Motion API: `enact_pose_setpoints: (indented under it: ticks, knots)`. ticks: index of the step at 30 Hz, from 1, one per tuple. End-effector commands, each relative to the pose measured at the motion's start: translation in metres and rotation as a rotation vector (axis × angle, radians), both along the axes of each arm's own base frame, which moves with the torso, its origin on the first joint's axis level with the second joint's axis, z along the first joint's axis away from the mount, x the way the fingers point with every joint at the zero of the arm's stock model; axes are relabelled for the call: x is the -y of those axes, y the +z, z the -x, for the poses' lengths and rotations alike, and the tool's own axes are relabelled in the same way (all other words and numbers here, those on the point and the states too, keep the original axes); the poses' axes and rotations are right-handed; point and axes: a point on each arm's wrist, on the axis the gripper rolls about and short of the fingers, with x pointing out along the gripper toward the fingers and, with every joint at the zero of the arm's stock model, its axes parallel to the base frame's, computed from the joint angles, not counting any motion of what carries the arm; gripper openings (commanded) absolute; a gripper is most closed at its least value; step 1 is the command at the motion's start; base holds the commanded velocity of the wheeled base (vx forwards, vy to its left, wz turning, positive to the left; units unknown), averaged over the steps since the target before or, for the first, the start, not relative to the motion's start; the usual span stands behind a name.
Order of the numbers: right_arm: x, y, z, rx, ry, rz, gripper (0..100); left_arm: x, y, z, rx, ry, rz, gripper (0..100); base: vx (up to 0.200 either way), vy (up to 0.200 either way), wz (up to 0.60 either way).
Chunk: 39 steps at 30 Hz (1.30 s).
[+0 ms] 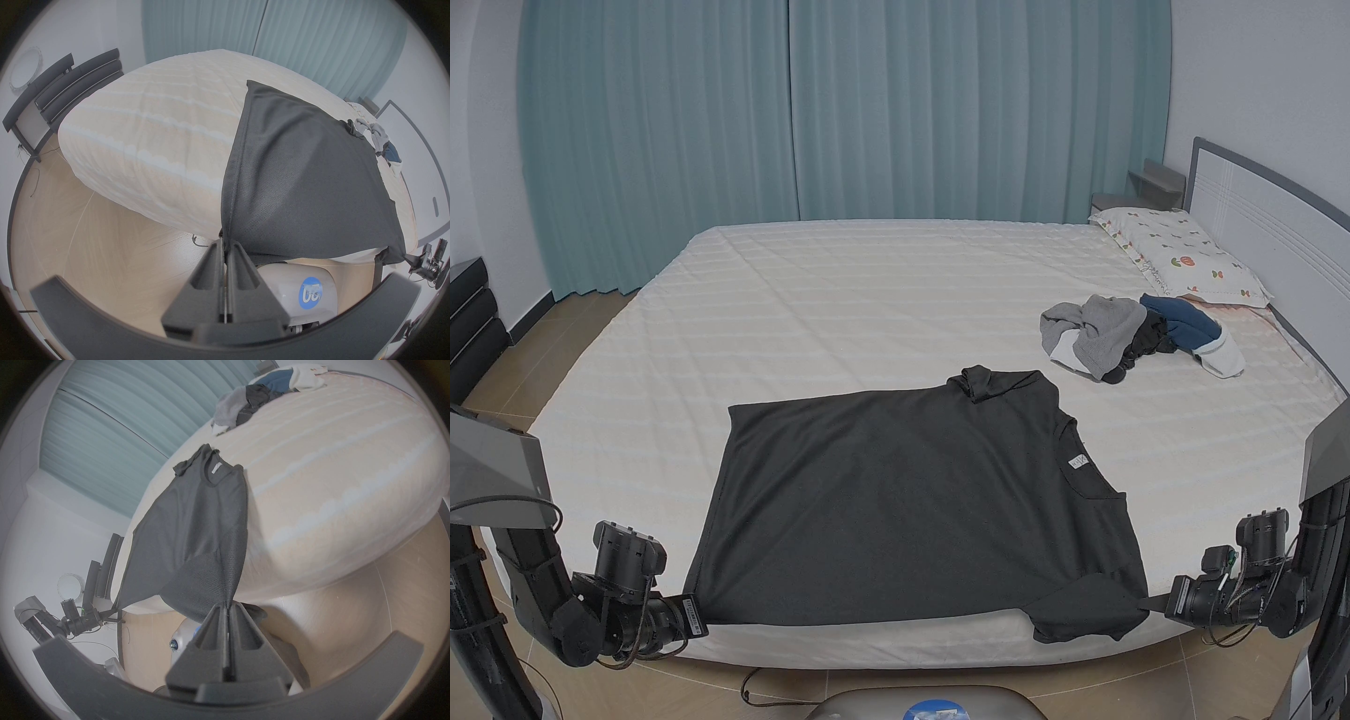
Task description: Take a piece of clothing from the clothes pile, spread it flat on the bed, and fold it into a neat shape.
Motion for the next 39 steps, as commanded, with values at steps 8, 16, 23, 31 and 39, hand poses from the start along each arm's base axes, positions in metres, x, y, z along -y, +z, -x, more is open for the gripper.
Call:
enact_pose_setpoints:
  ticks: [8,16,23,31,39]
  knots:
    - [-0.001,0.010,0.015,-0.044,0.037,0.039,0,-0.002,-0.002,0.012,-0.040,-0.056,-0.045,0,0.000,0.000,0.00]
    - [0.000,0.015,0.021,-0.074,0.028,0.052,0,-0.004,-0.004,0.021,-0.074,-0.094,-0.074,0,0.000,0.000,0.00]
    - [0.000,0.023,0.034,-0.118,0.053,0.097,0,-0.005,-0.004,0.026,-0.091,-0.118,-0.091,0,0.000,0.000,0.00]
    - [-0.002,0.027,0.041,-0.147,0.050,0.131,0,-0.007,-0.002,0.033,-0.098,-0.141,-0.108,0,0.000,0.000,0.00]
    - [0.000,0.034,0.042,-0.105,0.067,0.151,0,-0.006,0.000,0.028,-0.072,-0.144,-0.127,0,0.000,0.000,0.00]
